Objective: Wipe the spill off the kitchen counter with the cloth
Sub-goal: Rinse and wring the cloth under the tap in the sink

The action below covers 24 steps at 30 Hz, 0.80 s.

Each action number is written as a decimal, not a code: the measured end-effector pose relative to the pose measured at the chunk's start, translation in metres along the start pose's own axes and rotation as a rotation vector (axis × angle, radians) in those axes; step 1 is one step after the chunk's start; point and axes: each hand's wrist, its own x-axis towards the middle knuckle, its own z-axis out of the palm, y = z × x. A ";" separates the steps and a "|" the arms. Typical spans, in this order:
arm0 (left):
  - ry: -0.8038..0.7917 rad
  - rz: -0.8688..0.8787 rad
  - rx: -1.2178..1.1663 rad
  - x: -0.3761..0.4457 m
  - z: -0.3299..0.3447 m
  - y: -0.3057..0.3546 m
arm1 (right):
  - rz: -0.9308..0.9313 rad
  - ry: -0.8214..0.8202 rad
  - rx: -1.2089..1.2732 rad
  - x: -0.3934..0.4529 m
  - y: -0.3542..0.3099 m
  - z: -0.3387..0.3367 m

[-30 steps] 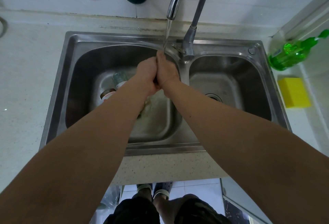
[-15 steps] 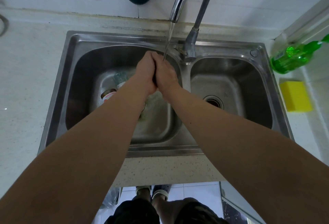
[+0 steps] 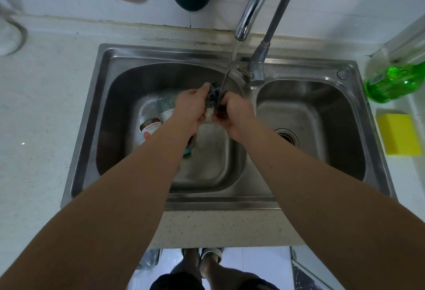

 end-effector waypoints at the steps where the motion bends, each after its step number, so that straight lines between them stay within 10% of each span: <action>1: 0.006 0.005 0.013 0.001 -0.001 0.001 | 0.012 -0.024 0.037 0.000 0.002 -0.004; 8: 0.014 -0.051 0.034 0.009 -0.010 0.006 | 0.027 -0.052 -0.158 0.011 0.011 -0.018; 13: -0.257 -0.091 0.040 0.004 -0.013 0.002 | 0.012 -0.067 -0.027 0.010 0.008 -0.015; 19: 0.093 -0.064 -0.032 0.013 -0.017 -0.001 | -0.079 -0.219 -0.113 -0.004 0.005 0.000; 24: -0.198 -0.373 -0.492 -0.005 0.003 -0.012 | -0.310 0.025 -0.329 0.000 0.006 0.024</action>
